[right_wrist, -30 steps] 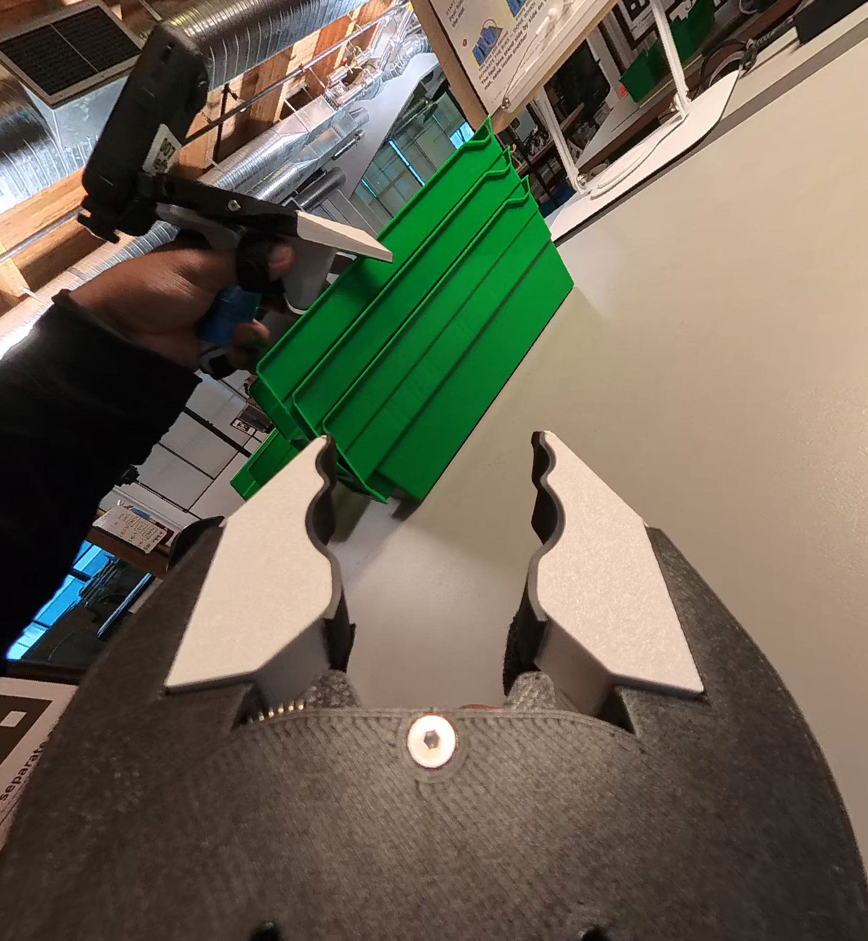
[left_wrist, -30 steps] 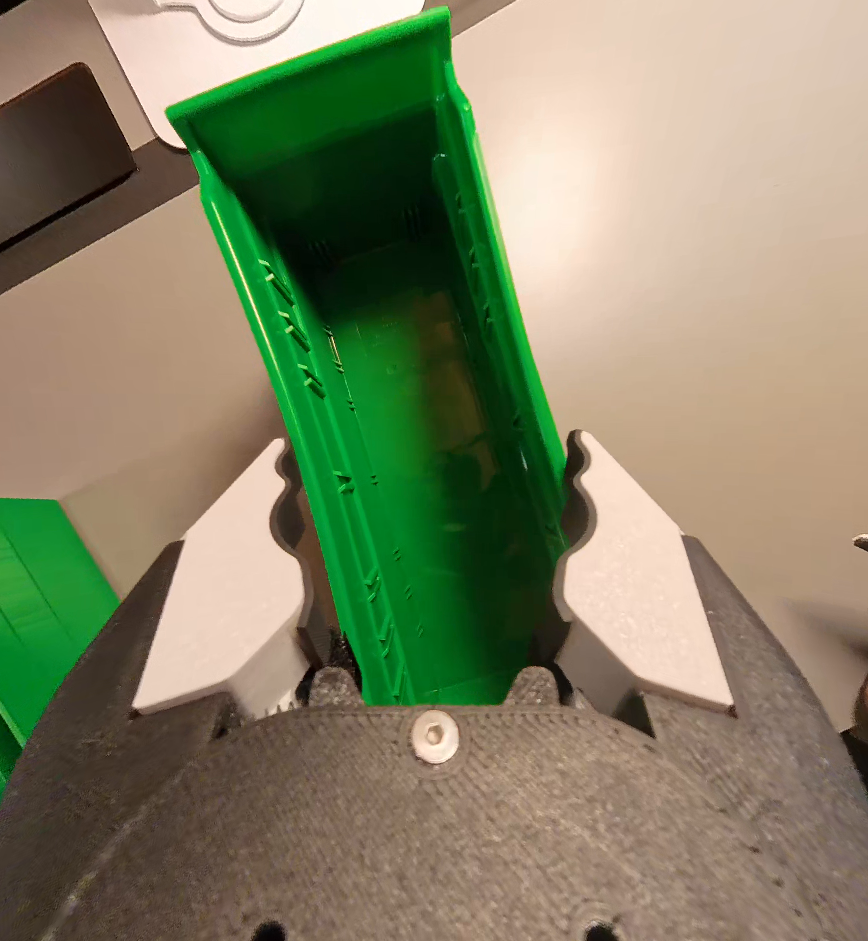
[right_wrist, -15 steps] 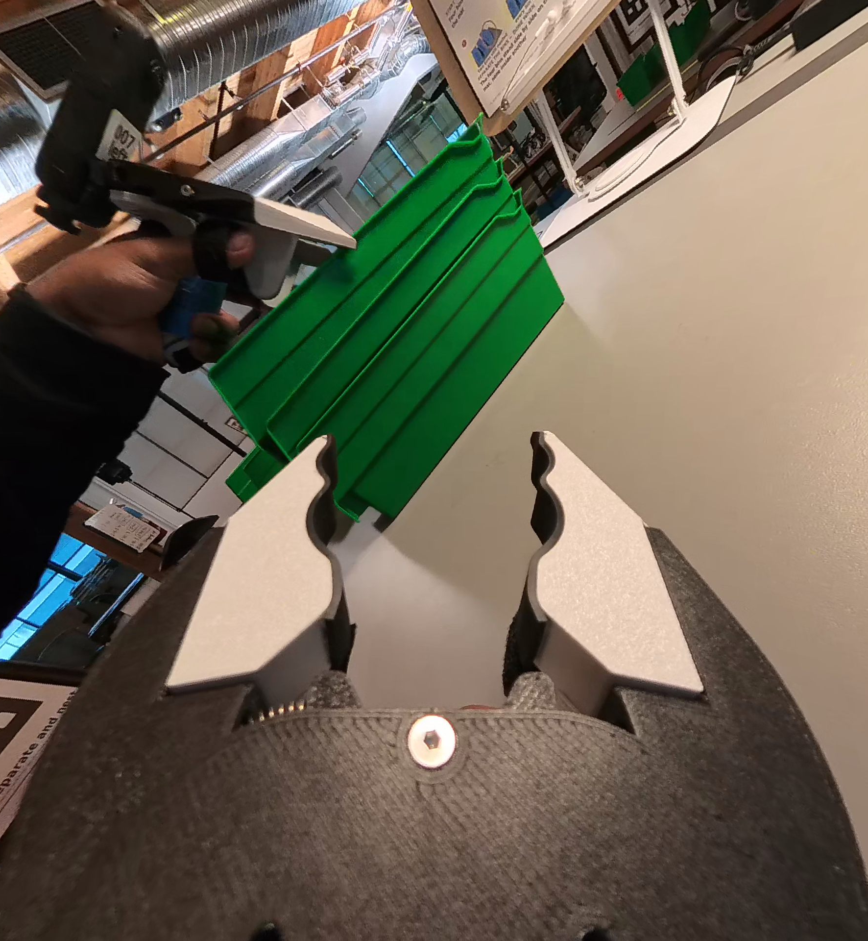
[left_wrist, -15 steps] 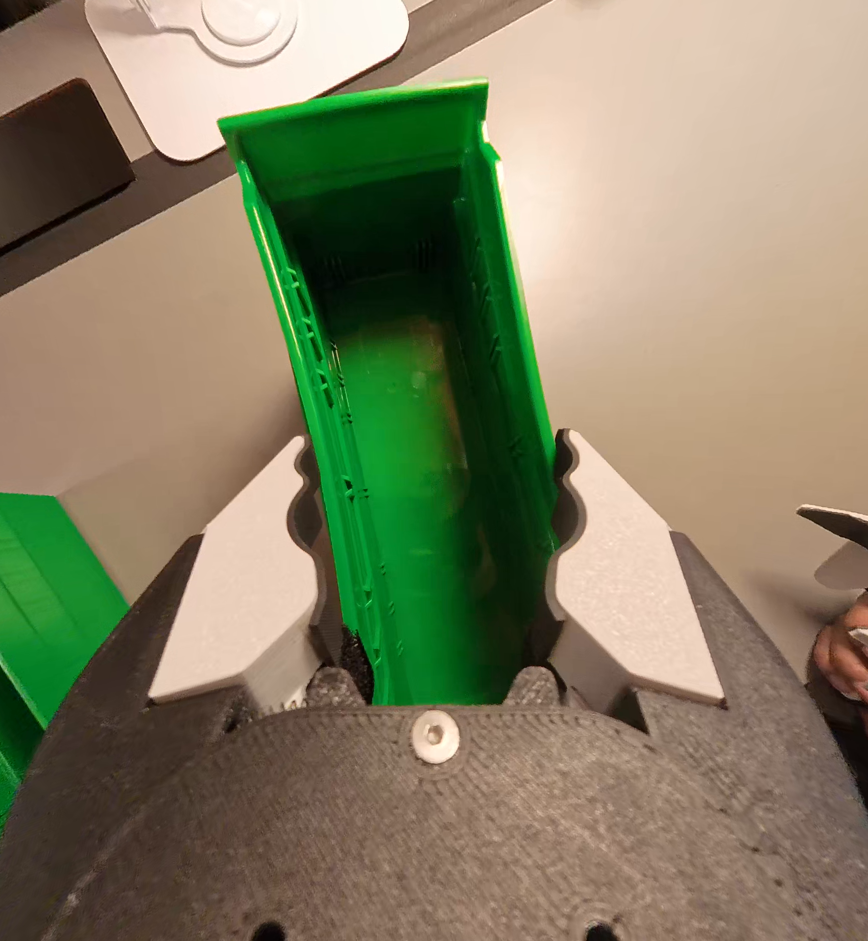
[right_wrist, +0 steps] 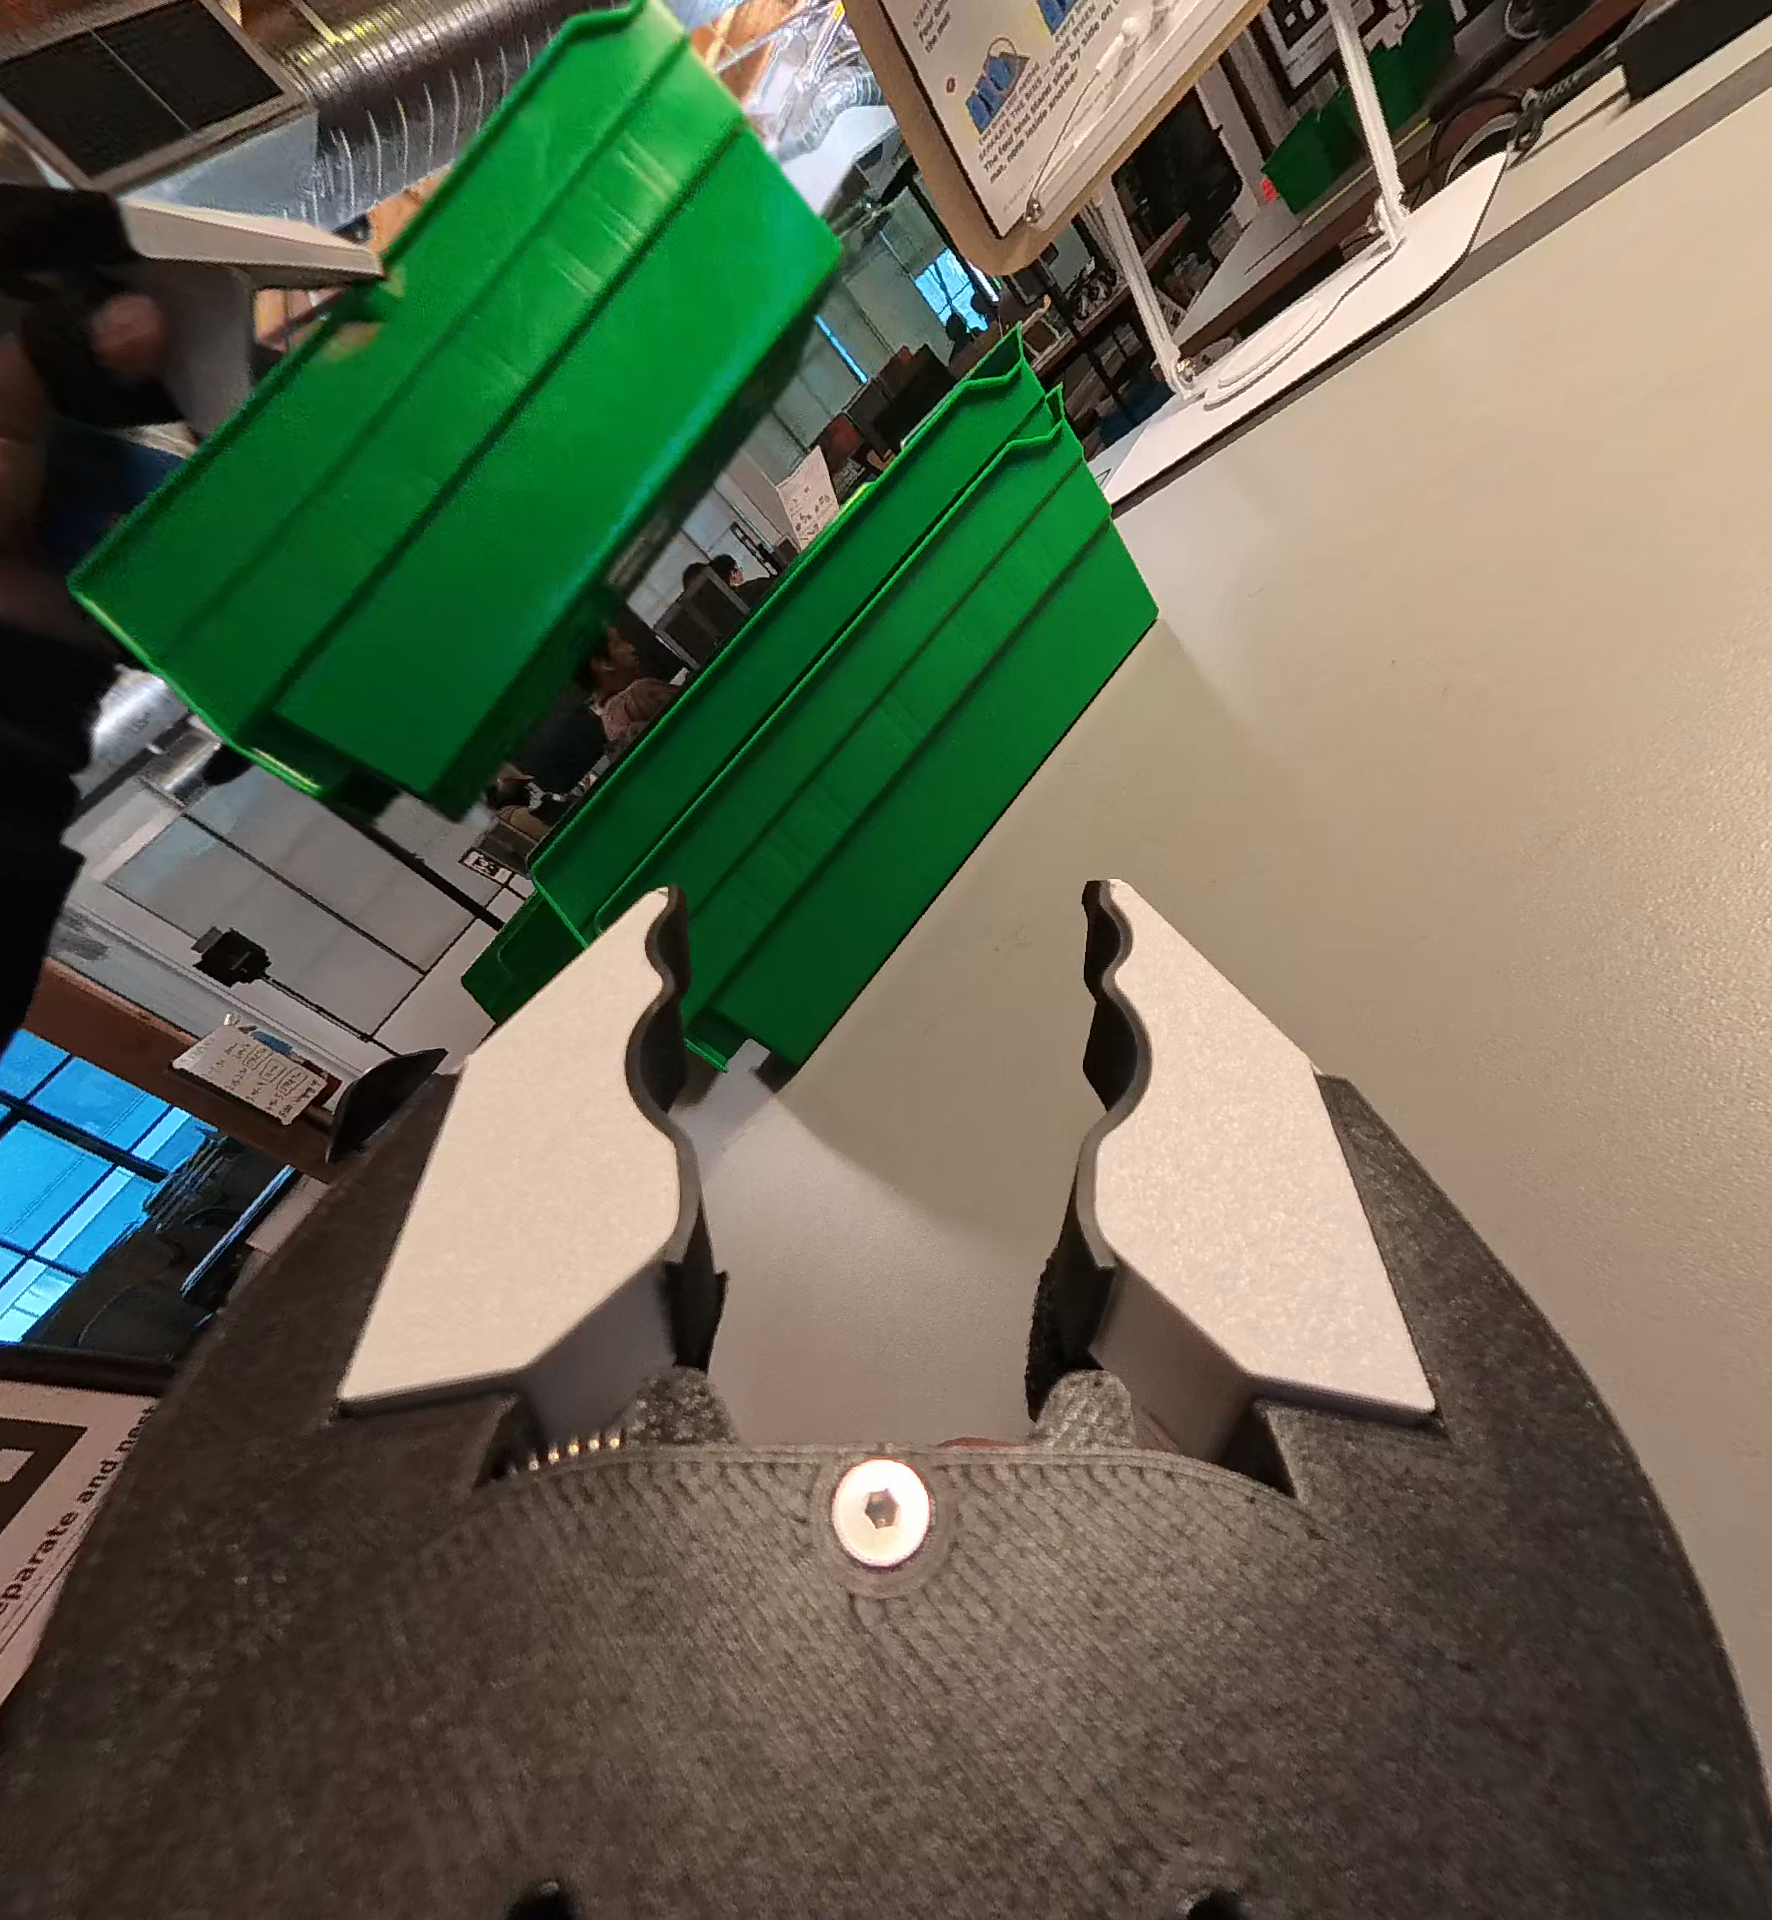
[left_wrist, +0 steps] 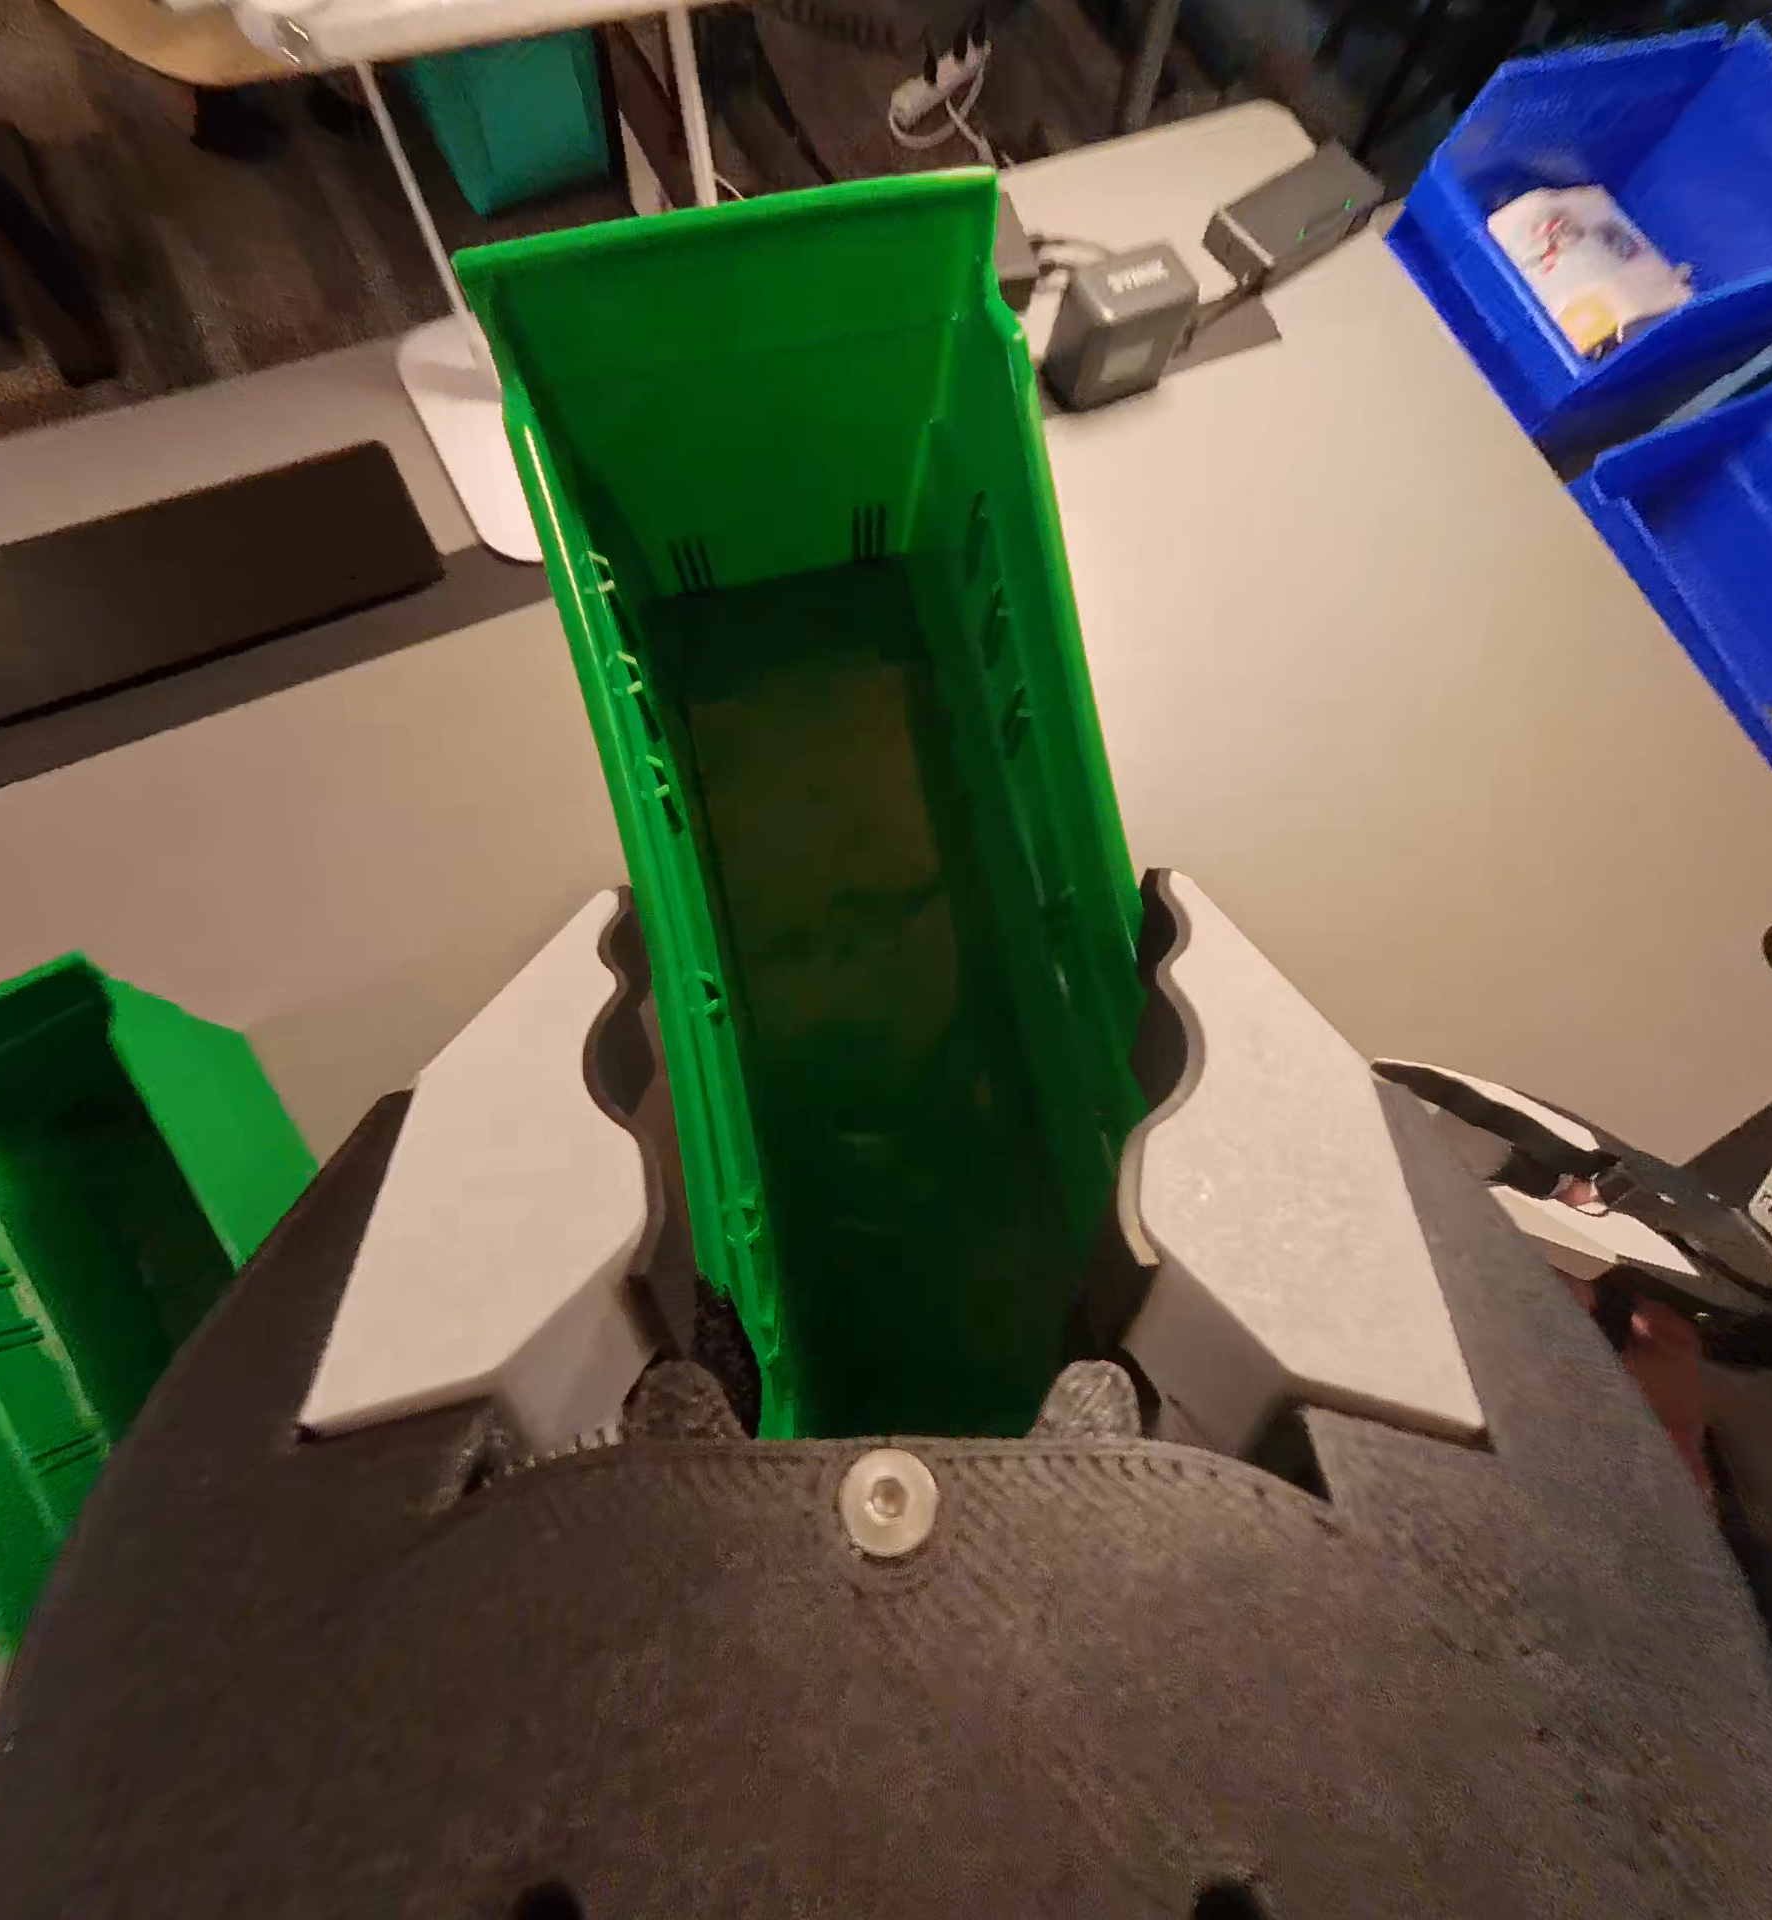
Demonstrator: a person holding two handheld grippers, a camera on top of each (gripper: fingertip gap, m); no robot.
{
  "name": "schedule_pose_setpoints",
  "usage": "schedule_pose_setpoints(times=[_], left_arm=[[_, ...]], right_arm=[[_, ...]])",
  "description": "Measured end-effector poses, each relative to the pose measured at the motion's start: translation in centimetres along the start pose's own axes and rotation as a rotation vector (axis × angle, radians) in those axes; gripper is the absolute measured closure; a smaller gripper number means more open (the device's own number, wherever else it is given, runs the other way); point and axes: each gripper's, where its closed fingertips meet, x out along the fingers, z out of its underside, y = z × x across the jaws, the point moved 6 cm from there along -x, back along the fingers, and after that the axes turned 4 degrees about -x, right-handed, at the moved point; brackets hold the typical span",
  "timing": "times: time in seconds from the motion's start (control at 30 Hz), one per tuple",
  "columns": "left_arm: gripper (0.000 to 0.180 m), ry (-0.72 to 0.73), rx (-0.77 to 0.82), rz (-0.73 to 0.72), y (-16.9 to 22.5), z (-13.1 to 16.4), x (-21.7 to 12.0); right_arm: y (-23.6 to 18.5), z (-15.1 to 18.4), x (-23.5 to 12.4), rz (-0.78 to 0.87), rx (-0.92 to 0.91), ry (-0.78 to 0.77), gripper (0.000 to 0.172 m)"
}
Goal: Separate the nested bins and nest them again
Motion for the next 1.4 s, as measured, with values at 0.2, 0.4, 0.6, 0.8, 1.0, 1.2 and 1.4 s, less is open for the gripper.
schedule_pose_setpoints(times=[0.2,0.4,0.6,0.8,1.0,1.2,1.4], left_arm=[[0.086,0.027,-0.075,-0.11,-6.0,1.1,-1.9],[0.085,-0.054,-0.159,-0.156,-10.8,5.3,1.9],[0.086,-0.128,-0.198,-0.159,-12.2,8.7,6.1],[0.085,-0.161,-0.207,-0.167,-12.2,11.0,8.8],[0.076,-0.095,-0.225,-0.199,-11.7,11.9,9.6],[0.065,0.094,-0.225,-0.139,-9.5,10.5,6.9],[0.07,0.193,-0.117,0.041,-2.9,11.8,3.7]], right_arm=[[0.0,0.1,0.1,0.01,-0.008,-0.005,0.094],[-0.1,0.1,0.1,0.017,-0.021,-0.005,0.095],[-0.1,0.1,0.0,0.019,-0.022,-0.004,0.095],[-0.1,0.1,0.1,0.016,-0.02,-0.01,0.095],[0.0,0.1,0.1,0.011,-0.014,-0.01,0.095],[-0.1,0.1,0.0,0.008,-0.018,-0.01,0.095],[-0.1,0.2,0.2,0.015,-0.026,-0.018,0.095]])
